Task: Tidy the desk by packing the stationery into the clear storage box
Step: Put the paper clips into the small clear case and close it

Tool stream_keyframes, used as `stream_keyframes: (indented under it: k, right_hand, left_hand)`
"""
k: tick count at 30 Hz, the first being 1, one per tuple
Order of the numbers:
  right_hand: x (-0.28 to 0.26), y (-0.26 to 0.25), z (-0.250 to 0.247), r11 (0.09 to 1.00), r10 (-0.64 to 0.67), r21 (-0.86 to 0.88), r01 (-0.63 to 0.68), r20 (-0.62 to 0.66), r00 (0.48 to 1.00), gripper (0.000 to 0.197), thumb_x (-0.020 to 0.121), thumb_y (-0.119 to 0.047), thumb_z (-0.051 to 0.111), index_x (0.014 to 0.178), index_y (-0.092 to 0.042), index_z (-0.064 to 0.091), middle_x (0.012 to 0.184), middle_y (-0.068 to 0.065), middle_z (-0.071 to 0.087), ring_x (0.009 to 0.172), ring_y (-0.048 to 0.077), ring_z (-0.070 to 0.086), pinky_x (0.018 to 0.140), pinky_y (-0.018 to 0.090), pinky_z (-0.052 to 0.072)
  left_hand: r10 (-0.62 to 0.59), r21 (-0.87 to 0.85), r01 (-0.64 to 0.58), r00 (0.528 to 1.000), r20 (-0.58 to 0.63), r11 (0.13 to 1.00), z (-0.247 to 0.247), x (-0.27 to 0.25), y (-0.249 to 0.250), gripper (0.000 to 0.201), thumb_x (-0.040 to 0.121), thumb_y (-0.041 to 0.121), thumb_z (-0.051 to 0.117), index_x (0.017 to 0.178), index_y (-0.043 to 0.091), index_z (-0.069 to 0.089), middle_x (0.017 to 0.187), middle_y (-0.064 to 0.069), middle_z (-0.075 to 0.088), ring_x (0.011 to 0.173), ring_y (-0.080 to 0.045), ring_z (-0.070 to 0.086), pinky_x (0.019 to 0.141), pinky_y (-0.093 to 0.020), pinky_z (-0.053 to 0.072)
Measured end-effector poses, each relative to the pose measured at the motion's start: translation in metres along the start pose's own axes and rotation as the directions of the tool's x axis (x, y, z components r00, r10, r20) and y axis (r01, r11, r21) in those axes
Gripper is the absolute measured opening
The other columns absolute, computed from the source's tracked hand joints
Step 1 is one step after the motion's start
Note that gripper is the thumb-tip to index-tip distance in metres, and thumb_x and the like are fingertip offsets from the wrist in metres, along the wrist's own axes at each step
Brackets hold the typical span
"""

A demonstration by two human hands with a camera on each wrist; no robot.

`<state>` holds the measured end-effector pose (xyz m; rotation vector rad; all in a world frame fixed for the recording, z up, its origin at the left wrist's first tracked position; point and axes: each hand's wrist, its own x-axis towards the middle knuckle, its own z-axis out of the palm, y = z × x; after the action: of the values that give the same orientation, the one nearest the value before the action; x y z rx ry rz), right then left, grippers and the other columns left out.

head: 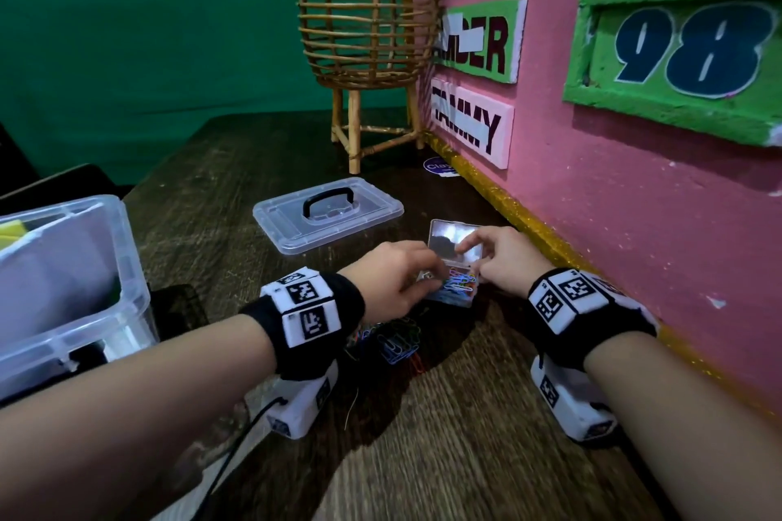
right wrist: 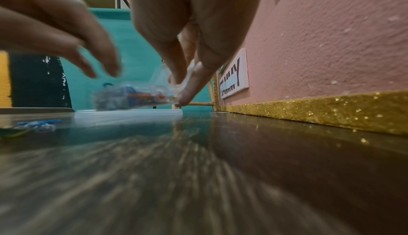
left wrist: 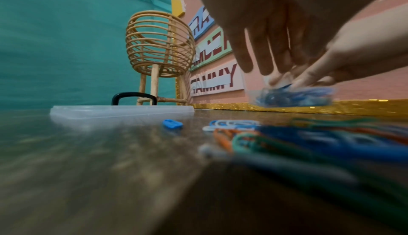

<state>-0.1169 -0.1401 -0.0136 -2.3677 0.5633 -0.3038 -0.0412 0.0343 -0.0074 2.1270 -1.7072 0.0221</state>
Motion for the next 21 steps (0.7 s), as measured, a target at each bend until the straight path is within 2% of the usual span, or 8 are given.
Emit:
stream_keyframes:
  k: [1, 3, 7, 9, 13, 16, 18, 21]
  right_hand:
    - [-0.001, 0.000, -0.001, 1.000, -0.001, -0.008, 0.001, -0.015, 1.000, 0.029, 0.077, 0.003, 0.060, 0.085, -0.025, 0.060, 0.072, -0.008, 0.049, 0.069, 0.010, 0.048, 0.056, 0.018, 0.035]
    - [-0.001, -0.001, -0.001, 1.000, -0.008, -0.026, 0.007, -0.030, 1.000, 0.027, 0.078, 0.002, 0.061, 0.086, -0.024, 0.060, 0.070, -0.010, 0.045, 0.063, 0.005, 0.044, 0.053, 0.016, 0.031]
    - [0.000, 0.000, 0.000, 1.000, -0.002, -0.030, 0.001, -0.048, 0.999, 0.028, 0.079, 0.003, 0.060, 0.088, -0.023, 0.063, 0.066, -0.013, 0.038, 0.058, -0.001, 0.036, 0.051, 0.016, 0.029]
    - [-0.001, 0.000, 0.000, 1.000, 0.001, -0.031, -0.003, -0.055, 0.998, 0.028, 0.079, 0.004, 0.060, 0.087, -0.023, 0.062, 0.067, -0.014, 0.037, 0.059, 0.000, 0.036, 0.051, 0.015, 0.029]
    - [-0.001, 0.000, 0.000, 0.999, 0.008, -0.038, -0.009, -0.049, 0.999, 0.028, 0.079, 0.003, 0.060, 0.087, -0.025, 0.061, 0.068, -0.014, 0.037, 0.061, 0.002, 0.038, 0.052, 0.015, 0.030]
    - [0.000, -0.001, 0.000, 0.999, 0.002, -0.046, -0.004, -0.042, 0.999, 0.028, 0.080, 0.003, 0.060, 0.088, -0.024, 0.062, 0.069, -0.014, 0.037, 0.060, -0.001, 0.037, 0.052, 0.014, 0.030]
    - [0.000, -0.001, -0.001, 0.999, 0.007, -0.048, -0.008, -0.032, 0.999, 0.029, 0.080, 0.004, 0.060, 0.088, -0.024, 0.062, 0.069, -0.014, 0.037, 0.061, -0.001, 0.037, 0.052, 0.015, 0.029]
    - [-0.002, -0.002, -0.002, 0.998, 0.018, -0.052, -0.019, -0.018, 1.000, 0.031, 0.079, 0.005, 0.058, 0.090, -0.023, 0.063, 0.070, -0.013, 0.037, 0.063, 0.003, 0.040, 0.051, 0.016, 0.029]
  left_hand:
    - [0.025, 0.013, -0.025, 0.999, 0.020, 1.000, -0.003, -0.006, 0.000, 0.020, 0.090, 0.025, 0.057, 0.104, 0.015, 0.066, 0.105, -0.002, 0.061, 0.100, -0.014, 0.056, 0.090, -0.025, 0.046]
    - [0.012, 0.038, -0.019, 0.985, 0.173, 0.999, -0.006, -0.017, -0.001, 0.027, 0.086, 0.037, 0.060, 0.106, 0.020, 0.064, 0.111, 0.001, 0.058, 0.104, -0.011, 0.053, 0.093, -0.030, 0.047]
    - [-0.110, 0.113, 0.062, 0.863, 0.493, 0.992, -0.004, -0.022, -0.002, 0.058, 0.079, 0.050, 0.064, 0.133, 0.038, 0.045, 0.146, 0.007, 0.035, 0.134, -0.012, 0.031, 0.112, -0.032, 0.028]
    - [-0.063, 0.070, 0.031, 0.859, 0.509, 0.997, -0.002, -0.022, -0.004, 0.053, 0.081, 0.042, 0.066, 0.131, 0.035, 0.050, 0.146, 0.005, 0.038, 0.134, -0.013, 0.035, 0.114, -0.030, 0.028]
    - [-0.029, 0.021, 0.023, 0.912, 0.408, 1.000, -0.008, -0.031, -0.014, 0.032, 0.083, 0.027, 0.067, 0.115, 0.024, 0.067, 0.125, 0.002, 0.059, 0.113, -0.010, 0.056, 0.099, -0.016, 0.039]
    - [-0.117, 0.074, 0.099, 0.941, 0.317, 0.992, -0.011, -0.038, -0.022, 0.037, 0.082, 0.033, 0.067, 0.118, 0.026, 0.063, 0.126, 0.000, 0.055, 0.115, -0.014, 0.052, 0.103, -0.030, 0.041]
    - [-0.220, 0.099, 0.198, 0.910, 0.353, 0.975, -0.011, -0.040, -0.024, 0.059, 0.078, 0.048, 0.067, 0.131, 0.037, 0.046, 0.142, 0.002, 0.038, 0.129, -0.016, 0.037, 0.110, -0.038, 0.034]
    - [-0.308, 0.171, 0.257, 0.797, 0.520, 0.951, -0.010, -0.039, -0.026, 0.076, 0.073, 0.060, 0.065, 0.138, 0.048, 0.029, 0.155, 0.008, 0.018, 0.141, -0.019, 0.020, 0.116, -0.047, 0.024]
